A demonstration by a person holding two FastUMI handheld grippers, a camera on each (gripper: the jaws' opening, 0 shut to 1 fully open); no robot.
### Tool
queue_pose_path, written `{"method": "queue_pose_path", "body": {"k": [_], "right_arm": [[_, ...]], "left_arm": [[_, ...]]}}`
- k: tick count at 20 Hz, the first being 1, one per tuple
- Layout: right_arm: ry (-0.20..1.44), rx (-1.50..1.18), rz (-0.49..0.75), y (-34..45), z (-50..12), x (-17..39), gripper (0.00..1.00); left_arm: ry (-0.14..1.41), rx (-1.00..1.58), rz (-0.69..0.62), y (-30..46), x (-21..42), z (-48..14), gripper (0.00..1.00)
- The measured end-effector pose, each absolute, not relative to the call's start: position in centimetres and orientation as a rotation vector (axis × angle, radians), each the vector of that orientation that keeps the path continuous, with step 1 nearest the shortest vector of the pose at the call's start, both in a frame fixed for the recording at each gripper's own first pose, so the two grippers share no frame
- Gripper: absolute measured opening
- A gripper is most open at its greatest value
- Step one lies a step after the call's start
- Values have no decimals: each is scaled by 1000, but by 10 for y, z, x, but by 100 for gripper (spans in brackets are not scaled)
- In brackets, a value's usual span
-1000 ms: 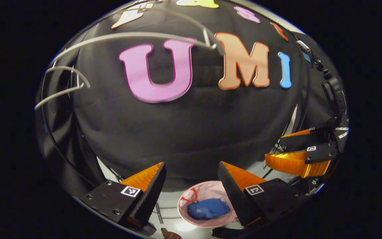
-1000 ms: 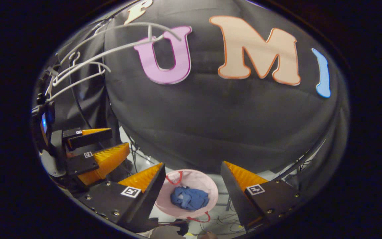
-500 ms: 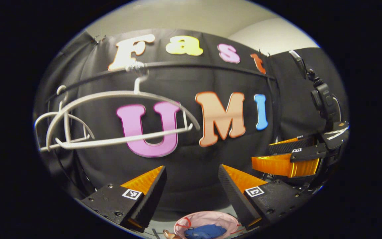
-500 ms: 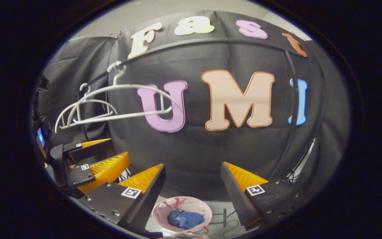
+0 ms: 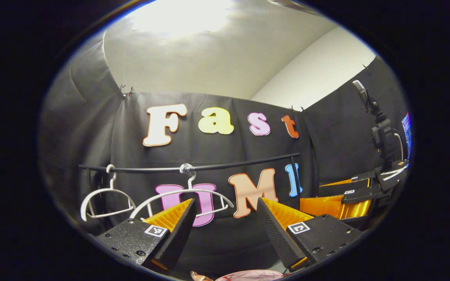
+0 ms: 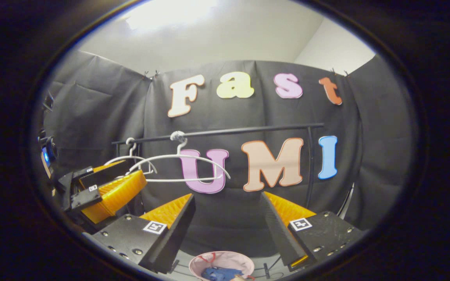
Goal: Grasp the clothes on the hanger with both hands and then place them into the laundry hamper below.
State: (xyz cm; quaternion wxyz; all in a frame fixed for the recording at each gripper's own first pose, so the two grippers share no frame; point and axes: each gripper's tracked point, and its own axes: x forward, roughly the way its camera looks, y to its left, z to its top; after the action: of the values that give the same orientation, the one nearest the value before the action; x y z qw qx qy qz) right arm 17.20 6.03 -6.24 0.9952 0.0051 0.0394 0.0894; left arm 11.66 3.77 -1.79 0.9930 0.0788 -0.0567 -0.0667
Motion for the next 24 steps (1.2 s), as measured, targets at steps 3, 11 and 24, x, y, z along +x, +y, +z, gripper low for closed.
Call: {"method": "queue_pose_path", "body": {"k": [3,11,24], "right_arm": [[45,23,174,64,-45,127,94],[16,31,124,61,-27,73,98],[4,23,146,74,-18,75,100]], "left_arm": [[-103,126,-137,37,86,-11,100],[-98,96,-142,33,48,4,100],[-99,106,-105,47,48,12,100]]}}
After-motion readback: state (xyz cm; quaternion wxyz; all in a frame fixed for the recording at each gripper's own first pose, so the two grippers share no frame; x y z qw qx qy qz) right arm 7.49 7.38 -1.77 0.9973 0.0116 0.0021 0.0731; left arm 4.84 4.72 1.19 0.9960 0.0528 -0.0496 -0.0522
